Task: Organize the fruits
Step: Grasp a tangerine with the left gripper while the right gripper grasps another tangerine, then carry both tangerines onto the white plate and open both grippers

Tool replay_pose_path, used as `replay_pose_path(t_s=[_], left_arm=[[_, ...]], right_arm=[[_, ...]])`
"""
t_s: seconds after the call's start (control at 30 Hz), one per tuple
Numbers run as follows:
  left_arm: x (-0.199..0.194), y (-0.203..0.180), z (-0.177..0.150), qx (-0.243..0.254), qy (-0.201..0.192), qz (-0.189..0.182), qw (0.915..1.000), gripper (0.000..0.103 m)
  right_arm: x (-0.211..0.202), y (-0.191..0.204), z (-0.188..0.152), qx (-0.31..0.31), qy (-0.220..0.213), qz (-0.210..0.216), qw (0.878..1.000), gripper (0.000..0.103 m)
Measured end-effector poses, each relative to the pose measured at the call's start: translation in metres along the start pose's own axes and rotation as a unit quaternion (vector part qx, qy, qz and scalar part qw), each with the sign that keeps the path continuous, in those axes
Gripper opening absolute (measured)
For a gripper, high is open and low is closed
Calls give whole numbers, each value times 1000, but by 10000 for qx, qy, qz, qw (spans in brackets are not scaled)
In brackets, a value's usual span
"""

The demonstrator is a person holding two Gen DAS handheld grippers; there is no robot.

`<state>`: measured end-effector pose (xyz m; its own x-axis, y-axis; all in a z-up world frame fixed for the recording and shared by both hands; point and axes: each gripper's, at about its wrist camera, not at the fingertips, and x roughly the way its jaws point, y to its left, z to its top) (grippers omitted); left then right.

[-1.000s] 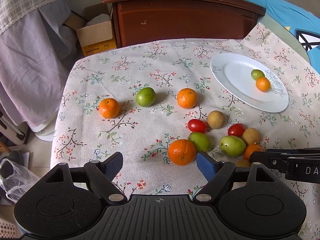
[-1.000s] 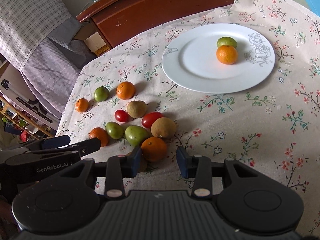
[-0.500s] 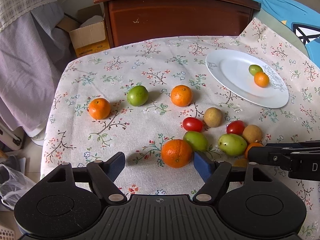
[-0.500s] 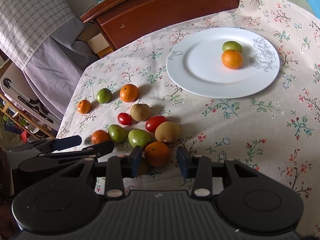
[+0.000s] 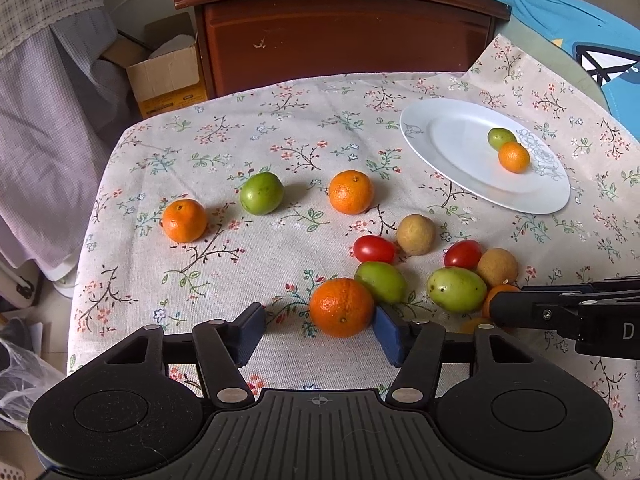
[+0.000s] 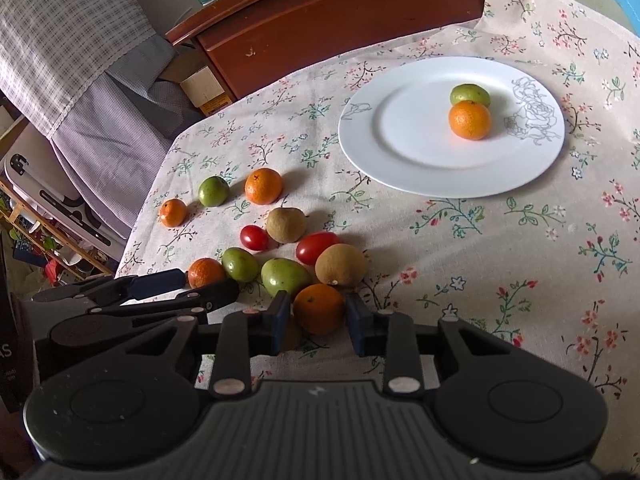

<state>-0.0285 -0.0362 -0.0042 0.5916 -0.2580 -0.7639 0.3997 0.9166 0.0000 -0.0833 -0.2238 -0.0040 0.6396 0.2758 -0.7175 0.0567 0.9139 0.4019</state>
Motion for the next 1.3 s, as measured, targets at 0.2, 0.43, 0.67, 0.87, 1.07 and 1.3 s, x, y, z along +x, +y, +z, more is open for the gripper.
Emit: replay_pose_path(t_s=[0.2,0.43,0.67,0.87,1.07,1.3], left_arm=[[-4,-1,2,-26,-15,-215,9998,30],[-4,-1,2,-61,27,-237,9997,31],[-1,-2,2,-21,-52,-226,9997,35],[-4,-5,3,27,-74,-258,9996,31],[-17,-3,5,-47,-192,-200,9996,31],[-28,-6,10,-74,-394,-237,9989,31]], right_arm=[[-2,4,0,-146,-53,-93,9998,28],[-3,1,3,-78,-30,-138,9999,28],[0,0,1,-50,89,-109,9999,31],[-1,1,1,-90,75,-126,9999,29],[-8,2,6,-93,-50,-70,9999,29],[-13,4,9,-147,-167,-27,9997,29]])
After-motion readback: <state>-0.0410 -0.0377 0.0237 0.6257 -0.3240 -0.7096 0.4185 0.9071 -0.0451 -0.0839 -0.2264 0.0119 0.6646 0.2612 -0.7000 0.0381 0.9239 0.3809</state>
